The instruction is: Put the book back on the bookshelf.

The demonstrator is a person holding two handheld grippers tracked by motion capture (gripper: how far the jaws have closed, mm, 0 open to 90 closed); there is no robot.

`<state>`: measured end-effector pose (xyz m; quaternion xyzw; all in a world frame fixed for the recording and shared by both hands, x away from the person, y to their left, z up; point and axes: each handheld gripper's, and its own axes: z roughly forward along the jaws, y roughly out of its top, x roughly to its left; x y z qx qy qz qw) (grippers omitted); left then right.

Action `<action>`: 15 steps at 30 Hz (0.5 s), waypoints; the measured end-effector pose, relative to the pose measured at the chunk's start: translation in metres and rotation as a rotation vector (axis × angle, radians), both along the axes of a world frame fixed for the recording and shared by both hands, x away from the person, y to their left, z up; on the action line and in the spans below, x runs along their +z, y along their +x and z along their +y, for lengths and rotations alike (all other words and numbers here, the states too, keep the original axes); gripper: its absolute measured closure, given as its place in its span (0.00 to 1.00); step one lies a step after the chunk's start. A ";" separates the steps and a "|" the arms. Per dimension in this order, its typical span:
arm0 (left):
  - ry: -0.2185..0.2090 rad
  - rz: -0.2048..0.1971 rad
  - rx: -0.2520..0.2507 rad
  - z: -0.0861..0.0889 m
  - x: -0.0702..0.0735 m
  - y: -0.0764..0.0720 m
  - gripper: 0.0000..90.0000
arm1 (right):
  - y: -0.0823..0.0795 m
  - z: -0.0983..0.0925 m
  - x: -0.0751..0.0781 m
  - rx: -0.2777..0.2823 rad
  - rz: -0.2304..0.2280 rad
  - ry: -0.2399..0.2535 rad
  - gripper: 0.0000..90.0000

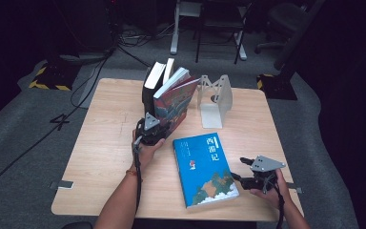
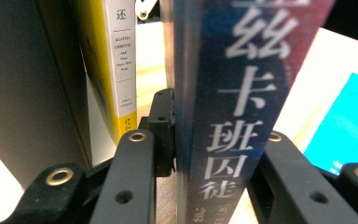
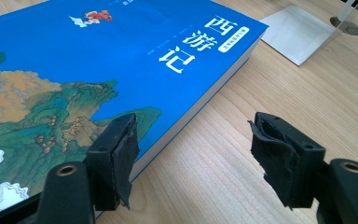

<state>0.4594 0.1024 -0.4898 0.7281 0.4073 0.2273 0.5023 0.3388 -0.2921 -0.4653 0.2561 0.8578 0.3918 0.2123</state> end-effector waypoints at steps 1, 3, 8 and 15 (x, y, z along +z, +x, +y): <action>0.002 -0.001 0.002 -0.001 0.000 0.000 0.80 | 0.000 0.000 0.000 0.000 0.000 0.000 0.36; 0.010 -0.005 0.011 -0.003 0.000 0.000 0.81 | 0.000 0.001 0.000 0.004 0.000 -0.004 0.36; 0.027 -0.012 0.092 -0.016 0.000 0.002 0.81 | -0.001 0.003 0.000 0.010 -0.002 -0.011 0.36; 0.014 -0.016 0.160 -0.033 -0.001 0.013 0.82 | -0.001 0.002 -0.001 0.009 -0.002 -0.014 0.36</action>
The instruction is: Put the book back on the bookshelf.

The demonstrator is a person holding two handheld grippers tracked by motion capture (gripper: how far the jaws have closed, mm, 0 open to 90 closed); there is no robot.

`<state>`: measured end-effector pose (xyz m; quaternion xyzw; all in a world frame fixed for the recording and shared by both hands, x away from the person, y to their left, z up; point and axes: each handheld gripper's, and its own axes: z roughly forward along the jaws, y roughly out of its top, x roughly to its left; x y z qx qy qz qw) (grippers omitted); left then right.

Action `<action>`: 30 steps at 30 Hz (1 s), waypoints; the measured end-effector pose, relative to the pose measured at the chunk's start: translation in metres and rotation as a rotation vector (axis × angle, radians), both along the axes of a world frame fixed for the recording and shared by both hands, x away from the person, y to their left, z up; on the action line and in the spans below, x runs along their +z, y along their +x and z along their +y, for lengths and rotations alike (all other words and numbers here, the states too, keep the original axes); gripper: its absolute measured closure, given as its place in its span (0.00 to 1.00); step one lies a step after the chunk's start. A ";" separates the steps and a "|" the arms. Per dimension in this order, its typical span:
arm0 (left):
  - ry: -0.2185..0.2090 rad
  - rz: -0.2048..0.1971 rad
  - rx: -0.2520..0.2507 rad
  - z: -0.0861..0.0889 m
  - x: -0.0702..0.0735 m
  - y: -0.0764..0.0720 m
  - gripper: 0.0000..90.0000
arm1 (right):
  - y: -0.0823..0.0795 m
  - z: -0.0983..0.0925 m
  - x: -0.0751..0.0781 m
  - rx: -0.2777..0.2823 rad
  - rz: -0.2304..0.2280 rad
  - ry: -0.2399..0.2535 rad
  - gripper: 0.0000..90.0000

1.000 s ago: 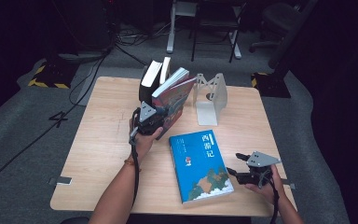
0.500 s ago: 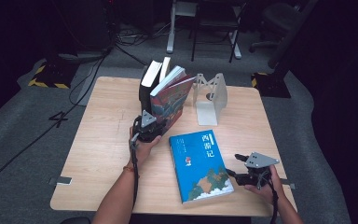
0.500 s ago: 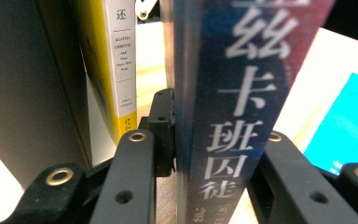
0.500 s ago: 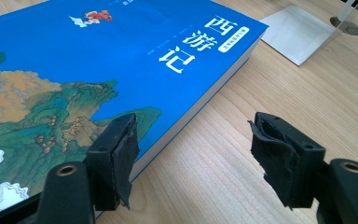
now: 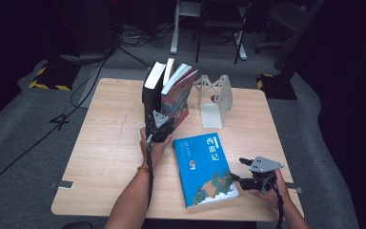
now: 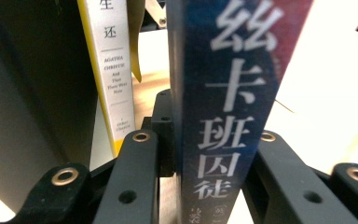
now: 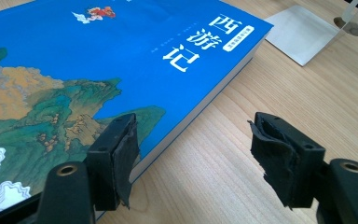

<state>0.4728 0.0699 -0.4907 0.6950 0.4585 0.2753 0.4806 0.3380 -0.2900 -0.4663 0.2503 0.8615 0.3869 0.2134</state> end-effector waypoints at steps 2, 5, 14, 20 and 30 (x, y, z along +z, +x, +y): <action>0.000 -0.007 0.020 -0.003 -0.001 0.004 0.82 | 0.000 -0.001 0.000 0.000 -0.004 0.002 0.36; 0.000 -0.015 0.046 -0.008 -0.001 0.008 0.82 | 0.000 -0.002 0.001 -0.004 -0.003 0.005 0.36; 0.069 -0.038 0.095 -0.016 -0.001 0.026 0.81 | 0.000 -0.003 0.001 -0.003 -0.009 0.007 0.36; 0.052 -0.028 0.110 -0.014 0.000 0.032 0.80 | 0.000 -0.004 0.001 -0.004 -0.013 0.005 0.36; 0.078 -0.024 0.088 -0.012 -0.001 0.030 0.78 | -0.001 -0.004 0.000 -0.003 -0.012 -0.003 0.36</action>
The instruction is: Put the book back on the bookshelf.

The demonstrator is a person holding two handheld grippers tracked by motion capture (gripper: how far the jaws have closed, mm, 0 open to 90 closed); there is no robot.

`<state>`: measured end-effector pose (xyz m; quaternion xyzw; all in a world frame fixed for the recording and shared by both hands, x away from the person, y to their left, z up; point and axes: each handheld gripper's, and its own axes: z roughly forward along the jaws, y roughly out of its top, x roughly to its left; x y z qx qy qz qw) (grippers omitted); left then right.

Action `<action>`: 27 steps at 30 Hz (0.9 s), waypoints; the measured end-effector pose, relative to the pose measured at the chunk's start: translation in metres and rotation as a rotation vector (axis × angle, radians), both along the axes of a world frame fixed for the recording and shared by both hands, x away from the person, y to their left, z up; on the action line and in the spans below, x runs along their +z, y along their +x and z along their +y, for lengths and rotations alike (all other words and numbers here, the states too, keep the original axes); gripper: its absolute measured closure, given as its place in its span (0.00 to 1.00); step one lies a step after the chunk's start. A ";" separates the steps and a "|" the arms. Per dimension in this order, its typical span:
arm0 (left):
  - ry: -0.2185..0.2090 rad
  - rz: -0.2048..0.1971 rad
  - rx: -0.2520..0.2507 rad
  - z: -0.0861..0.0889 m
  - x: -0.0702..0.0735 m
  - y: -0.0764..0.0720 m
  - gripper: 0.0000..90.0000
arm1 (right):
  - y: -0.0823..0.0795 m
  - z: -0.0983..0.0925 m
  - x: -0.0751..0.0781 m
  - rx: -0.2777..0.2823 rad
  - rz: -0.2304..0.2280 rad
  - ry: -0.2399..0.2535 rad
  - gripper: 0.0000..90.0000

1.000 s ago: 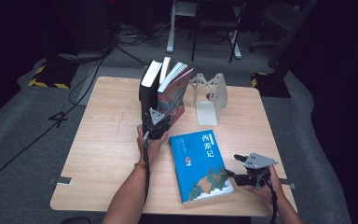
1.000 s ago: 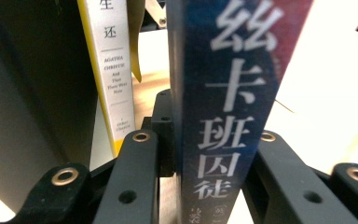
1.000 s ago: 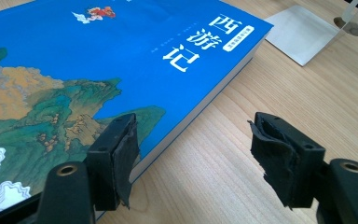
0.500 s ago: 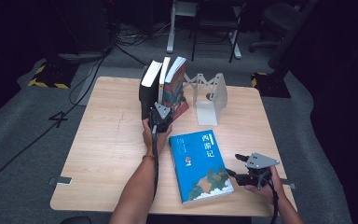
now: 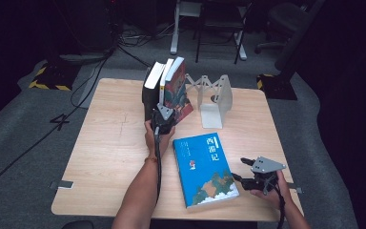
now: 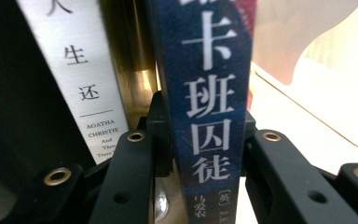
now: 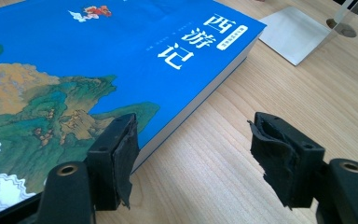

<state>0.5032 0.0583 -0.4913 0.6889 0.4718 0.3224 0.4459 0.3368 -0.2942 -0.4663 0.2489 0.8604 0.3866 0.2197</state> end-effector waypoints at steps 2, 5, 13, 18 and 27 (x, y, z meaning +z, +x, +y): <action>0.007 0.004 -0.003 0.000 0.000 0.000 0.78 | 0.000 0.000 0.000 0.001 -0.002 -0.002 0.36; 0.025 0.010 -0.014 0.000 0.000 -0.001 0.78 | 0.000 0.001 0.000 0.005 -0.004 -0.003 0.37; 0.078 0.042 -0.050 0.002 -0.005 -0.004 0.77 | 0.001 0.003 -0.003 0.014 0.004 -0.015 0.37; 0.108 0.047 -0.050 -0.001 -0.004 -0.006 0.77 | 0.000 0.004 -0.002 0.018 0.001 -0.015 0.37; 0.091 0.034 0.022 -0.008 -0.005 0.000 0.80 | -0.001 0.005 -0.002 0.022 -0.007 -0.020 0.37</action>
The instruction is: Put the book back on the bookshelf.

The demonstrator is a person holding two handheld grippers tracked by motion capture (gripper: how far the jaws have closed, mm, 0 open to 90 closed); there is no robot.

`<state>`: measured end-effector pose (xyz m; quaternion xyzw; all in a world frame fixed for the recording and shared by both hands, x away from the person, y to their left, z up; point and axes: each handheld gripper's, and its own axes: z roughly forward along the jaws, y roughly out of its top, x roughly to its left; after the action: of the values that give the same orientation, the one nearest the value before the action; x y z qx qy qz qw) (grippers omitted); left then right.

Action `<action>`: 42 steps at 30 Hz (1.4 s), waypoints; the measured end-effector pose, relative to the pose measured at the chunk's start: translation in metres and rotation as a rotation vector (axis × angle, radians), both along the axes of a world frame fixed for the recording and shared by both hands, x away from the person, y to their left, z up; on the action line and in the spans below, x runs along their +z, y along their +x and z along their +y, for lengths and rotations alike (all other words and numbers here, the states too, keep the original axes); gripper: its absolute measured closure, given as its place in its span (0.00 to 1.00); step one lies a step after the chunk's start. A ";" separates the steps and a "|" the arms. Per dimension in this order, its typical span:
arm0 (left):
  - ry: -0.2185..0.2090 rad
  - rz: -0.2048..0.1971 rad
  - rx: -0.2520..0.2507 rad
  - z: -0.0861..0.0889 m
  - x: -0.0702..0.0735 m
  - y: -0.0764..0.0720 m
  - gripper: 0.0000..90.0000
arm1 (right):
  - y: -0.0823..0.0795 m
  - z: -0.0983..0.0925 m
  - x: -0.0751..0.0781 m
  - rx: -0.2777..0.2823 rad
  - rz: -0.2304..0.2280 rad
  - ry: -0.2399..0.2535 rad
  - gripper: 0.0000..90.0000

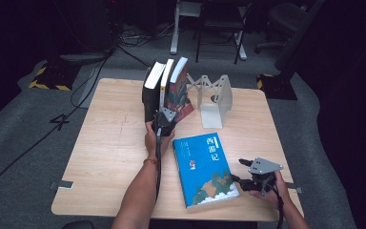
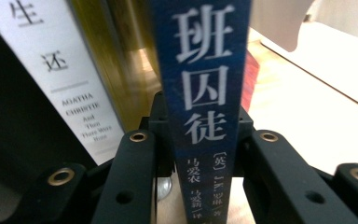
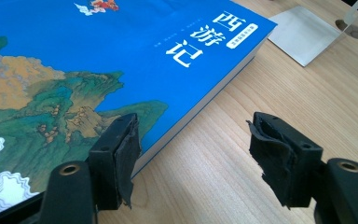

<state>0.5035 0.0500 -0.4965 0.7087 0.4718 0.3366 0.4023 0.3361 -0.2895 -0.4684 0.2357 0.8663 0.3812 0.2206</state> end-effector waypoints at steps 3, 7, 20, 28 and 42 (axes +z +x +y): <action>0.007 -0.001 0.026 -0.003 0.001 0.005 0.81 | 0.001 0.000 0.000 -0.003 -0.001 -0.002 0.37; -0.008 0.001 0.022 -0.001 0.000 0.007 0.81 | 0.001 -0.001 -0.001 -0.004 -0.001 -0.004 0.37; 0.025 0.009 -0.050 0.006 0.001 -0.001 0.72 | 0.000 -0.001 -0.002 -0.010 0.008 -0.003 0.37; 0.044 0.020 -0.099 0.015 0.002 -0.012 0.70 | 0.000 -0.001 -0.002 -0.009 0.010 -0.003 0.38; 0.087 0.056 -0.224 0.040 0.017 -0.037 0.62 | -0.001 -0.002 -0.001 -0.013 0.018 0.015 0.38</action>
<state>0.4664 0.0899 -0.4795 0.7828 0.3858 0.2897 0.3930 0.3355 -0.2916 -0.4692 0.2465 0.8638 0.3842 0.2132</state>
